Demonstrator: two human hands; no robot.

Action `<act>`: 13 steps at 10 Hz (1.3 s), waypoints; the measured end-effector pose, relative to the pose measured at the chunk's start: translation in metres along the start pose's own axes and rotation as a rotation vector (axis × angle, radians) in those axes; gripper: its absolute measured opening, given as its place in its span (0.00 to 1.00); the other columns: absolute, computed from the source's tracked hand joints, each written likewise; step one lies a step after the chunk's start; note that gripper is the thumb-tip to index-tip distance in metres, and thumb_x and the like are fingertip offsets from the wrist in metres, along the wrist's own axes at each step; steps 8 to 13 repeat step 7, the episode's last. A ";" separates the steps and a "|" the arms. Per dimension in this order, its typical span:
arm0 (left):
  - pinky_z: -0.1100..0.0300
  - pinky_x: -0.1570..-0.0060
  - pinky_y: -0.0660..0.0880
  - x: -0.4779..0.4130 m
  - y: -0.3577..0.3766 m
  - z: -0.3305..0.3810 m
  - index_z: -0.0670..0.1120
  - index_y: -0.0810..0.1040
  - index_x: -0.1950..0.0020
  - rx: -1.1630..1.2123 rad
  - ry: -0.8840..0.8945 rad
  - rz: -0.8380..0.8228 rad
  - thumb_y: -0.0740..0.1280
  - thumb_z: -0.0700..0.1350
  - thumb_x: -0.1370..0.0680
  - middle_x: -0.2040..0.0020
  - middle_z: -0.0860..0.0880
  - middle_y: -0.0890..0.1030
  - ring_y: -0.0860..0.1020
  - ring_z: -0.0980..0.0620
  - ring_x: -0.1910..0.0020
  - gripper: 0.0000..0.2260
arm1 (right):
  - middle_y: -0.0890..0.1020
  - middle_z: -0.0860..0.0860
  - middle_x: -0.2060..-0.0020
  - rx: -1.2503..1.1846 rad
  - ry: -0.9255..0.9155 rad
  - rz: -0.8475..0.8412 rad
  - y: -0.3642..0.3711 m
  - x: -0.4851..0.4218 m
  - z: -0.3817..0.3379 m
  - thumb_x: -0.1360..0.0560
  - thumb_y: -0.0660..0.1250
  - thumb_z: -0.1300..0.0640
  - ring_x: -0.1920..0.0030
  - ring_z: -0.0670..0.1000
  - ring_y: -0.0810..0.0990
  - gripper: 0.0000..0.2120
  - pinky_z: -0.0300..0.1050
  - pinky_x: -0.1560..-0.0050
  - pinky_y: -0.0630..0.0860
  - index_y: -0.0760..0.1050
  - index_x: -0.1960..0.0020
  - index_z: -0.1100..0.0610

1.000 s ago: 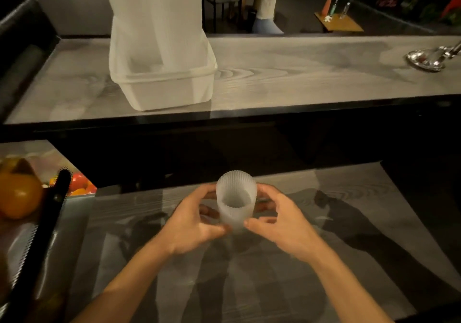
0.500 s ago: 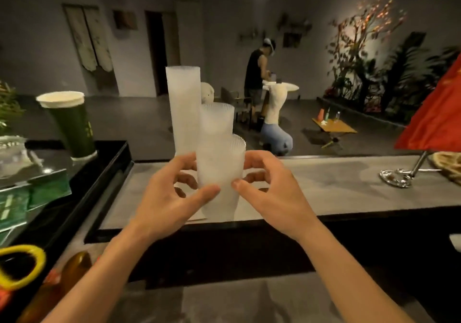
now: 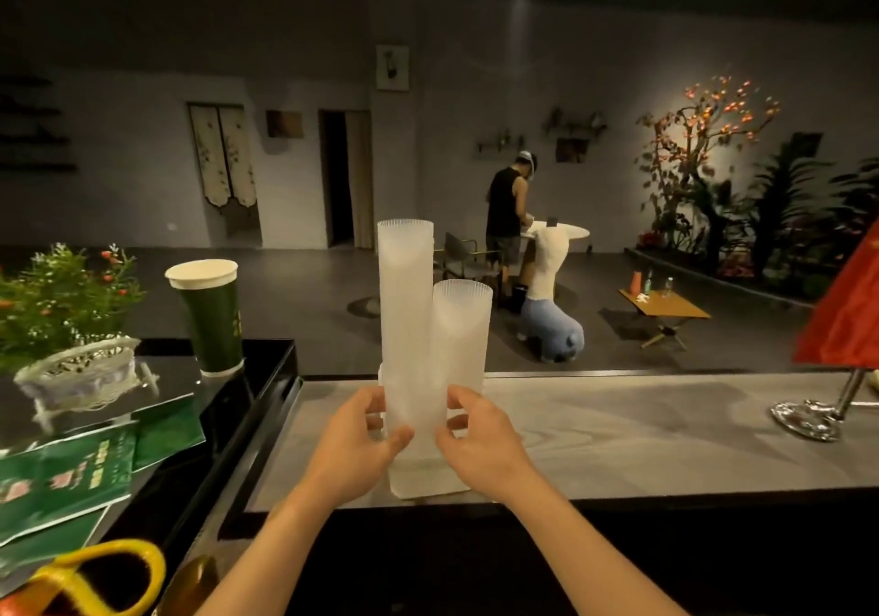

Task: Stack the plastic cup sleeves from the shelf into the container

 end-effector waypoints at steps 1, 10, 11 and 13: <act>0.60 0.45 0.76 -0.004 0.005 -0.010 0.55 0.70 0.29 -0.047 -0.070 -0.034 0.74 0.54 0.24 0.37 0.56 0.78 0.76 0.55 0.43 0.26 | 0.77 0.41 0.41 -0.017 0.070 -0.057 0.004 -0.001 0.006 0.23 0.68 0.58 0.43 0.44 0.78 0.21 0.34 0.50 0.76 0.73 0.32 0.46; 0.54 0.41 0.77 -0.012 -0.051 0.102 0.52 0.75 0.34 -0.328 0.072 0.185 0.72 0.52 0.23 0.40 0.55 0.78 0.77 0.53 0.42 0.19 | 0.82 0.44 0.49 0.155 -0.037 0.006 -0.104 -0.004 -0.034 0.24 0.68 0.54 0.49 0.45 0.81 0.13 0.43 0.44 0.80 0.78 0.39 0.50; 0.54 0.41 0.77 -0.012 -0.051 0.102 0.52 0.75 0.34 -0.328 0.072 0.185 0.72 0.52 0.23 0.40 0.55 0.78 0.77 0.53 0.42 0.19 | 0.82 0.44 0.49 0.155 -0.037 0.006 -0.104 -0.004 -0.034 0.24 0.68 0.54 0.49 0.45 0.81 0.13 0.43 0.44 0.80 0.78 0.39 0.50; 0.54 0.41 0.77 -0.012 -0.051 0.102 0.52 0.75 0.34 -0.328 0.072 0.185 0.72 0.52 0.23 0.40 0.55 0.78 0.77 0.53 0.42 0.19 | 0.82 0.44 0.49 0.155 -0.037 0.006 -0.104 -0.004 -0.034 0.24 0.68 0.54 0.49 0.45 0.81 0.13 0.43 0.44 0.80 0.78 0.39 0.50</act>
Point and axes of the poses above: each hand's wrist, its own x-axis away from the middle knuckle, its own y-axis out of the palm, z = x × y, the point moved 4 cm from there along -x, towards the middle knuckle
